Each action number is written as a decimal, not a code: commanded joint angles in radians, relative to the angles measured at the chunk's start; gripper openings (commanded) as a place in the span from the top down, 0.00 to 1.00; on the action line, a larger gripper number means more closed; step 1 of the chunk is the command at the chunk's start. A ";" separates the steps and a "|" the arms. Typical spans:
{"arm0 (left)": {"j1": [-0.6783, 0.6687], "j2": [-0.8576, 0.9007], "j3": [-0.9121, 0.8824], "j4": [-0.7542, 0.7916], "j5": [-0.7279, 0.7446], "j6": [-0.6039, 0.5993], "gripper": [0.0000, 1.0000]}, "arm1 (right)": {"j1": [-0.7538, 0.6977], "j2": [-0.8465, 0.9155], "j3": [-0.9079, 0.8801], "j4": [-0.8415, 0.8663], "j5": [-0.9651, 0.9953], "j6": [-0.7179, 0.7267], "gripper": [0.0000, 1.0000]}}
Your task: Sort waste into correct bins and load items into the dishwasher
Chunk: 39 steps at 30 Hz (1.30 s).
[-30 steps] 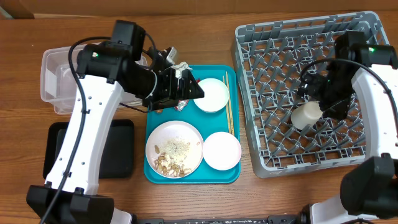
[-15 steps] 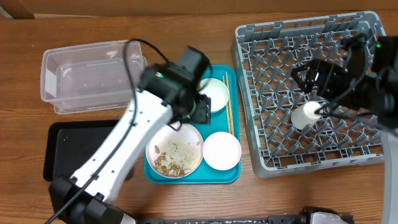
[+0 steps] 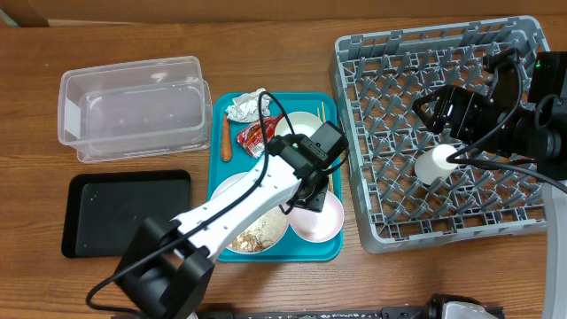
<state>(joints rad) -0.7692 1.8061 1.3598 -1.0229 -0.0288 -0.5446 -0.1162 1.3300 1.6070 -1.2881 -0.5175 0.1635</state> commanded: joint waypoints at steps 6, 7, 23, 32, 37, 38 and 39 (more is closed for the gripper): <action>0.017 0.116 -0.004 0.057 -0.068 0.040 0.54 | 0.006 -0.004 0.017 -0.004 -0.008 -0.007 0.08; 0.017 0.119 -0.004 0.060 -0.047 0.052 0.59 | 0.006 -0.004 0.017 -0.004 -0.008 -0.007 0.08; 0.032 0.120 -0.004 0.058 -0.015 0.074 0.96 | 0.006 -0.004 0.017 -0.011 -0.008 -0.007 0.08; 0.099 0.120 0.006 0.006 -0.045 0.073 0.65 | 0.007 -0.004 0.017 -0.028 -0.008 -0.008 0.08; 0.170 0.120 0.096 -0.103 -0.045 0.068 0.54 | 0.035 -0.004 0.016 -0.064 -0.017 -0.042 0.11; 0.185 0.120 0.126 -0.134 -0.045 0.068 0.53 | 0.055 -0.004 0.016 -0.071 -0.016 -0.046 0.13; 0.201 0.120 0.159 -0.166 -0.045 0.068 0.52 | 0.080 -0.004 0.016 -0.076 -0.016 -0.059 0.13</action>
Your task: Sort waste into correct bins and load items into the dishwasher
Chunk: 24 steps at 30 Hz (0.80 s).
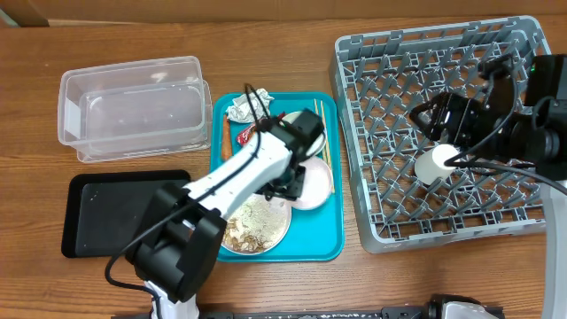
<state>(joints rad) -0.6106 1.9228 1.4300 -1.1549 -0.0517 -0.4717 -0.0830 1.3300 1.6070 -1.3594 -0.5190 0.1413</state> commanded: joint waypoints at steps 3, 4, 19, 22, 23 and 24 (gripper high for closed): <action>0.092 -0.001 0.216 -0.149 -0.032 -0.007 0.44 | 0.153 0.003 0.015 -0.007 0.012 -0.041 0.16; 0.109 -0.005 0.257 -0.181 -0.035 -0.007 0.39 | 0.192 0.009 0.015 -0.004 0.034 -0.036 0.18; 0.304 -0.135 0.708 -0.535 -0.059 -0.048 0.25 | 0.443 0.288 0.015 0.103 0.234 0.201 0.28; 0.371 -0.240 0.709 -0.535 -0.060 -0.068 0.19 | 0.487 0.377 0.015 0.146 0.245 0.225 0.31; 0.396 -0.273 0.709 -0.535 -0.060 -0.067 0.15 | 0.498 0.404 0.015 0.156 0.263 0.251 0.31; 0.422 -0.306 0.708 -0.535 -0.060 -0.066 0.11 | 0.510 0.436 0.015 0.169 0.291 0.282 0.31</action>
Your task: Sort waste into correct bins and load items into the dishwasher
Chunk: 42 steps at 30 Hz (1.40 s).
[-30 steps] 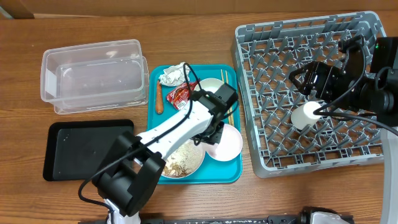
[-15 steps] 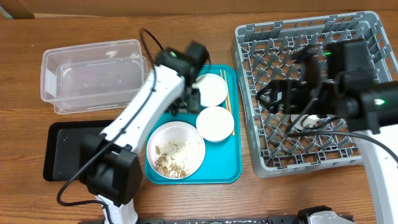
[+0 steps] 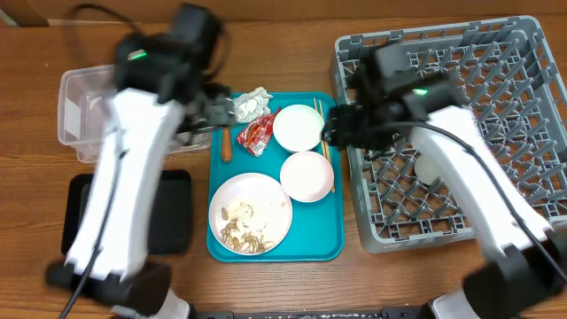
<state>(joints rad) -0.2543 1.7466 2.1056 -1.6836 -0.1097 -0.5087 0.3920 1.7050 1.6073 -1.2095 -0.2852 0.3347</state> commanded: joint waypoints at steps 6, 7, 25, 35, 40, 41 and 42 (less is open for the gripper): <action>0.214 -0.304 0.033 -0.006 -0.003 0.017 0.00 | 0.050 0.175 0.015 0.143 0.137 0.137 0.32; 0.227 -0.323 0.033 -0.006 -0.005 0.025 0.00 | 0.050 0.185 0.015 0.170 0.142 0.135 0.32; 0.243 -0.372 0.032 -0.006 -0.005 0.068 0.00 | 0.051 0.407 0.015 0.304 0.233 0.134 0.54; 0.243 -0.372 0.032 -0.006 -0.005 0.068 0.00 | 0.052 0.408 0.015 0.347 0.232 0.133 0.76; 0.243 -0.372 0.032 -0.006 -0.005 0.068 0.00 | 0.052 0.407 0.016 0.349 0.233 0.128 0.92; 0.243 -0.372 0.032 -0.006 -0.005 0.068 0.00 | 0.052 0.406 0.017 0.346 0.241 0.126 0.96; 0.243 -0.372 0.032 -0.006 -0.005 0.068 0.00 | 0.052 0.402 0.021 0.339 0.246 0.124 0.96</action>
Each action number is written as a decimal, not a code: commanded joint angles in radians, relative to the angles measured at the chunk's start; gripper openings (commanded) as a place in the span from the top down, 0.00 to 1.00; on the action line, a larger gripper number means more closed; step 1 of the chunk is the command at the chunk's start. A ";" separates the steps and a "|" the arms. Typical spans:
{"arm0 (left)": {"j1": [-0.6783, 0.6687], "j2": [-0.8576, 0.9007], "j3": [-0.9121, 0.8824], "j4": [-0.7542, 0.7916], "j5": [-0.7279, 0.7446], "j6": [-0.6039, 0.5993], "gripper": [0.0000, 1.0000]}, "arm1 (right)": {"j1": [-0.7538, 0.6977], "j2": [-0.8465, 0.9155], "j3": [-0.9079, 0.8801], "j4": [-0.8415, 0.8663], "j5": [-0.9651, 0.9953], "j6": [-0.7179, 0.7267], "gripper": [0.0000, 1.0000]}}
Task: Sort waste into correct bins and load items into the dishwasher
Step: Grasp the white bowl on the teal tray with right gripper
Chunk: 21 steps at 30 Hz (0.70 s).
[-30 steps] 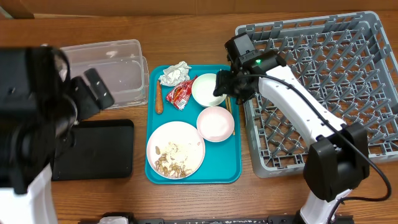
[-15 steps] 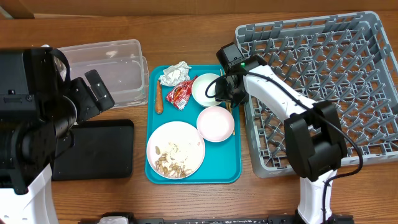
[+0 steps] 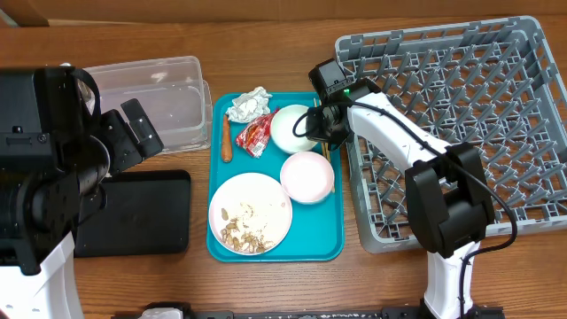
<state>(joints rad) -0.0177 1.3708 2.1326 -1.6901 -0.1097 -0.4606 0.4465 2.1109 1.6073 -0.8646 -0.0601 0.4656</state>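
A teal tray (image 3: pixel 275 250) holds a plate with food scraps (image 3: pixel 251 215), a pink bowl (image 3: pixel 306 175), a white bowl (image 3: pixel 291 129), crumpled paper (image 3: pixel 249 105), a red wrapper (image 3: pixel 257 134), a brown sausage-like piece (image 3: pixel 226 142) and chopsticks (image 3: pixel 328 152). My right gripper (image 3: pixel 315 122) reaches from the rack side to the white bowl's right rim; whether it grips is unclear. My left arm looms large at the left. Its gripper (image 3: pixel 142 128) hangs by the clear bin (image 3: pixel 168 84), its state unreadable.
The grey dish rack (image 3: pixel 461 80) fills the right side, with my right arm lying across its left part. A black tray (image 3: pixel 133 226) lies in front of the clear bin, partly under my left arm.
My right gripper has moved from the rack's left edge onto the white bowl's right rim. My left arm, then blurred above the clear bin, now stands further left and fills that side.
At first my left gripper was at the pink bowl at the tray's front right, and my right hovered over a white cup in the rack. The pink bowl then sat mid-tray. After that my left arm was at the clear bin, and my right reached the white bowl.
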 commanded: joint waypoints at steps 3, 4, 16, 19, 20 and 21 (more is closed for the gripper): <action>0.006 0.003 0.005 0.001 -0.005 0.019 0.00 | -0.002 -0.033 0.040 -0.031 0.022 -0.027 0.96; 0.006 0.003 0.005 0.001 -0.005 0.019 0.00 | -0.002 -0.043 0.047 -0.042 0.022 -0.027 0.96; 0.006 0.003 0.005 0.001 -0.005 0.019 0.00 | -0.003 -0.258 0.171 -0.224 0.220 -0.027 0.96; 0.006 0.003 0.005 0.001 -0.005 0.019 0.00 | -0.008 -0.319 0.174 -0.261 0.422 -0.027 0.96; 0.006 0.003 0.005 0.001 -0.005 0.019 0.00 | -0.011 -0.336 0.174 -0.271 0.507 -0.027 0.96; 0.006 0.003 0.005 0.001 -0.005 0.019 0.00 | -0.018 -0.352 0.173 -0.281 0.616 -0.027 0.96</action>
<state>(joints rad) -0.0177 1.3708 2.1326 -1.6901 -0.1097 -0.4606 0.4446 1.8141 1.7515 -1.1347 0.2516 0.4423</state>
